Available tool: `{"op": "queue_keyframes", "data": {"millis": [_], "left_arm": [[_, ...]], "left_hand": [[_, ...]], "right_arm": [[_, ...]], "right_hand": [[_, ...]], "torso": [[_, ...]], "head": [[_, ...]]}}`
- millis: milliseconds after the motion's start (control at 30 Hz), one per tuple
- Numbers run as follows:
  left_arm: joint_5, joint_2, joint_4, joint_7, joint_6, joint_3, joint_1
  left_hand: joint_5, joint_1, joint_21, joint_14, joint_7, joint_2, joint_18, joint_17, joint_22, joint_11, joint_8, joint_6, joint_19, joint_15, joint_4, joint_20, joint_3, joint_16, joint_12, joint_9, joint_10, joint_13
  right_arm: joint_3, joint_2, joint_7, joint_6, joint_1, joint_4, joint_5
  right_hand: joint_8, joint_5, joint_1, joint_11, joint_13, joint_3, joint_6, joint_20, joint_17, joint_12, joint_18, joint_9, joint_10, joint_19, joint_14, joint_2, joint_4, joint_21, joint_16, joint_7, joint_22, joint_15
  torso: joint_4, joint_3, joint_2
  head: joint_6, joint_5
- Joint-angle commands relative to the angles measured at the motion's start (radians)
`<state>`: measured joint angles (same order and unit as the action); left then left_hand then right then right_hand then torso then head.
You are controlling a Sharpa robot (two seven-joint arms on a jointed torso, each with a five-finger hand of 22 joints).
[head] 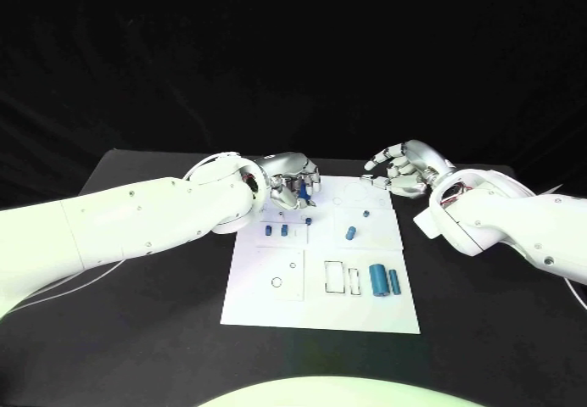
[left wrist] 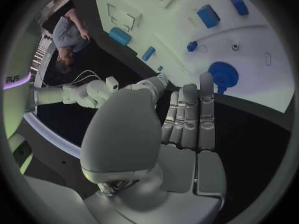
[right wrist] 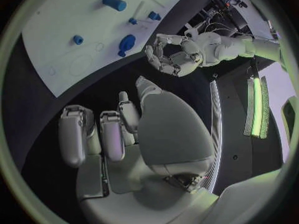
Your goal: Assemble the parts on the task board
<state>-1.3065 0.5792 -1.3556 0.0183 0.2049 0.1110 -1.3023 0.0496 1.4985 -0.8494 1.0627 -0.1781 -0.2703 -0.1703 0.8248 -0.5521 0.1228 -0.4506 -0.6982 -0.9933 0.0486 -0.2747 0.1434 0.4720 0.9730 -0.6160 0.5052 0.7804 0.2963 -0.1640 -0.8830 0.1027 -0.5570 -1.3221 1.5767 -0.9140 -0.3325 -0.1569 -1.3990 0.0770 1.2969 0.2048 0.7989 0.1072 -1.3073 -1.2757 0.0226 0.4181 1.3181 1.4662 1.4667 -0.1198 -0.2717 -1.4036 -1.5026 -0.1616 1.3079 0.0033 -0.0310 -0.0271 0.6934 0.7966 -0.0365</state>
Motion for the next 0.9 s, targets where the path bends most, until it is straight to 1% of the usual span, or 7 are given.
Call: {"op": "queue_keyframes", "data": {"millis": [33, 233, 433, 667, 733, 867, 900], "left_arm": [[-0.123, -0.022, 0.018, -0.027, 0.004, 0.002, 0.004], [-0.155, -0.05, 0.049, 0.007, -0.05, 0.006, 0.009], [-0.169, -0.067, 0.06, 0.031, -0.094, 0.008, 0.013], [-0.186, -0.081, 0.074, 0.062, -0.144, 0.013, 0.019], [-0.188, -0.084, 0.078, 0.069, -0.153, 0.014, 0.021], [-0.19, -0.087, 0.083, 0.076, -0.161, 0.016, 0.025], [-0.191, -0.088, 0.084, 0.078, -0.162, 0.016, 0.027]], "left_hand": [[0.001, -0.012, 0.003, 0.004, 0.002, 0.001, -0.013, -0.003, 0.001, 0.001, 0.005, 0.01, -0.002, 0.004, 0.003, 0.003, -0.012, 0.008, 0.008, -0.008, -0.01, -0.008], [0.001, -0.015, -0.006, 0.026, 0.004, 0.008, -0.014, 0.004, -0.003, 0.003, 0.009, 0.007, -0.017, 0.005, 0.008, 0.004, -0.031, 0.043, 0.021, -0.025, -0.015, -0.026], [0.001, -0.022, -0.035, 0.104, 0.001, 0.013, -0.014, 0.09, -0.02, -0.002, 0.008, -0.021, -0.038, 0.001, 0.007, 0.002, -0.044, 0.151, 0.017, -0.043, 0.01, -0.038], [0.001, -0.023, -0.077, 0.129, 0.007, 0.015, -0.007, 0.121, -0.067, -0.005, 0.014, -0.04, -0.061, -0.002, 0.005, 0.001, -0.045, 0.197, 0.02, -0.058, 0.022, -0.047], [0.001, -0.02, -0.092, 0.136, 0.007, 0.017, -0.005, 0.129, -0.084, -0.006, 0.018, -0.045, -0.068, -0.003, 0.007, 0.0, -0.041, 0.21, 0.021, -0.064, 0.027, -0.05], [0.001, -0.024, -0.124, 0.152, 0.005, 0.016, 0.001, 0.146, -0.122, -0.007, 0.026, -0.054, -0.085, -0.004, 0.005, 0.001, -0.038, 0.236, 0.023, -0.074, 0.039, -0.055], [0.001, -0.024, -0.128, 0.152, 0.005, 0.016, 0.001, 0.146, -0.127, -0.007, 0.027, -0.056, -0.087, -0.004, 0.005, 0.001, -0.038, 0.237, 0.023, -0.076, 0.041, -0.056]], "right_arm": [[0.0, 0.001, -0.032, -0.017, 0.001, -0.001, 0.005], [0.0, 0.003, -0.037, -0.026, 0.001, -0.001, 0.006], [0.0, 0.004, -0.039, -0.029, 0.001, 0.0, 0.007], [0.0, 0.005, -0.042, -0.038, 0.001, 0.0, 0.007], [0.0, 0.005, -0.045, -0.043, 0.001, 0.001, 0.009], [0.0, 0.005, -0.054, -0.057, 0.001, 0.001, 0.015], [0.0, 0.005, -0.06, -0.063, 0.001, 0.0, 0.019]], "right_hand": [[-0.005, -0.004, -0.007, -0.002, -0.001, 0.007, -0.01, -0.008, -0.131, 0.005, 0.019, -0.001, -0.009, 0.036, 0.069, -0.006, 0.0, 0.007, 0.004, 0.0, 0.155, -0.005], [-0.009, -0.009, -0.007, -0.002, -0.026, 0.012, -0.012, -0.009, -0.128, 0.032, 0.02, -0.002, -0.031, 0.034, 0.068, -0.007, 0.001, 0.013, 0.007, 0.0, 0.152, -0.006], [-0.011, -0.01, -0.007, -0.002, -0.029, 0.014, -0.013, -0.009, -0.128, 0.036, 0.02, -0.003, -0.033, 0.034, 0.068, -0.008, 0.001, 0.014, 0.007, 0.0, 0.151, -0.006], [-0.015, -0.013, -0.006, -0.003, -0.057, 0.02, -0.015, -0.009, -0.126, 0.066, 0.021, -0.004, -0.055, 0.033, 0.068, -0.01, 0.0, 0.018, 0.009, 0.0, 0.149, -0.007], [-0.025, -0.014, -0.005, -0.004, -0.127, 0.033, -0.02, -0.011, -0.108, 0.142, 0.025, -0.006, -0.105, 0.026, 0.063, -0.015, -0.001, 0.039, 0.021, 0.001, 0.136, -0.008], [-0.041, -0.015, -0.002, -0.007, -0.261, 0.058, -0.029, -0.014, -0.043, 0.284, 0.044, -0.01, -0.189, -0.007, 0.043, -0.025, -0.002, 0.132, 0.069, 0.003, 0.08, -0.012], [-0.051, -0.016, 0.0, -0.007, -0.371, 0.076, -0.033, -0.015, 0.024, 0.397, 0.063, -0.013, -0.251, -0.044, 0.021, -0.033, -0.003, 0.238, 0.122, 0.004, 0.015, -0.014]], "torso": [[-0.0002, -0.0007, 0.0], [0.0, -0.0003, 0.0], [-0.0012, -0.0005, 0.001], [-0.0005, -0.0009, 0.001], [-0.0003, -0.0007, 0.001], [-0.0011, -0.0005, 0.0], [-0.0014, -0.0008, 0.0]], "head": [[-0.002, 0.003], [-0.003, 0.003], [0.0, 0.006], [0.003, 0.009], [0.004, 0.009], [0.004, 0.011], [0.005, 0.012]]}}
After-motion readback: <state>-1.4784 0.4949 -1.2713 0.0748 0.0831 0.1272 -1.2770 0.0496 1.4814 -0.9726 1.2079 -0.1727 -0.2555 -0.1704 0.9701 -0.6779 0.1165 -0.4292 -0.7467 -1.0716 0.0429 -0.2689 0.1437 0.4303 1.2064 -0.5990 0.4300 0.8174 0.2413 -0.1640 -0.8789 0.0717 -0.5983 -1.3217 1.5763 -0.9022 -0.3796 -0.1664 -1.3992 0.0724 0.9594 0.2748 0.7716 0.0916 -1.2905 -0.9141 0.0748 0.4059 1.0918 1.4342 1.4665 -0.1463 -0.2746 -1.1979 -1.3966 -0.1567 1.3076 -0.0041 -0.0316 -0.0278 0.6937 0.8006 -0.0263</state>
